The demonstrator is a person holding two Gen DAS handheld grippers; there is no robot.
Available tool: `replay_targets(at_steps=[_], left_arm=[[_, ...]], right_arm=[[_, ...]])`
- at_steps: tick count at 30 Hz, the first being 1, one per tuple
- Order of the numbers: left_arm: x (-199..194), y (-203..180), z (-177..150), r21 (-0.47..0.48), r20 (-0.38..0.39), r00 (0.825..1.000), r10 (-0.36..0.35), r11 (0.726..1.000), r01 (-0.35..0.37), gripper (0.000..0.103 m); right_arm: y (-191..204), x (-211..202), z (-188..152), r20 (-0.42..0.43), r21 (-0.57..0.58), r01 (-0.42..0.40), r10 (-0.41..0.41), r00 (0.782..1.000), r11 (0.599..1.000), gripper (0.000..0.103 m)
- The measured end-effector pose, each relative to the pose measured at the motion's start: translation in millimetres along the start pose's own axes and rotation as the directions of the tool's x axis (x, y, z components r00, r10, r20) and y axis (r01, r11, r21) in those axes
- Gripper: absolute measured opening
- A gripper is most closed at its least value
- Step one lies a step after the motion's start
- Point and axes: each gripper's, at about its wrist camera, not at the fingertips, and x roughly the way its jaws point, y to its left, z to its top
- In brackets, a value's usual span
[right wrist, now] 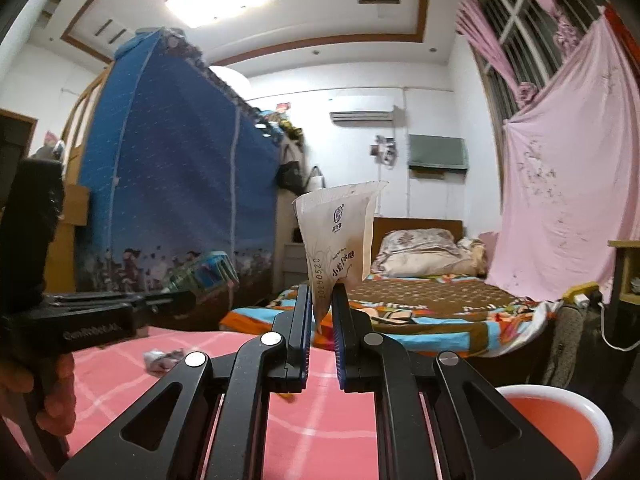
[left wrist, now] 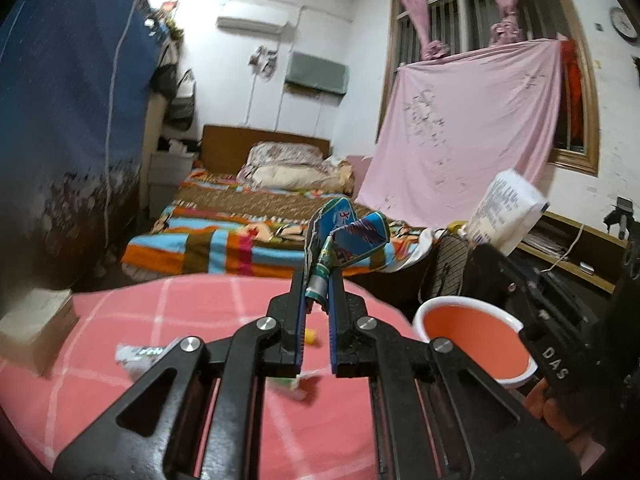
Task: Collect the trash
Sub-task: 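Carry the tube and packet over the white bin and open both tools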
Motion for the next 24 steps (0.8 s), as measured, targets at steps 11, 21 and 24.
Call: replay_targets(at_steps=[11, 21, 24], left_arm=[[36, -68, 3, 0.082, -0.019, 0.990, -0.141, 0.986, 0.142, 0.000], [82, -111, -8, 0.057, -0.183, 0.955, -0.232, 0.968, 0.246, 0.000], [96, -119, -12, 0.030, -0.235, 0.937, -0.260, 0.961, 0.275, 0.000]], right_arm=[[-59, -20, -12, -0.034, 0.072, 0.164, -0.161, 0.986, 0.984, 0.008], [-97, -30, -24, -0.113, 0.165, 0.269, -0.252, 0.961, 0.949, 0.008], [-106, -30, -28, -0.150, 0.183, 0.303, -0.278, 0.949, 0.935, 0.008]])
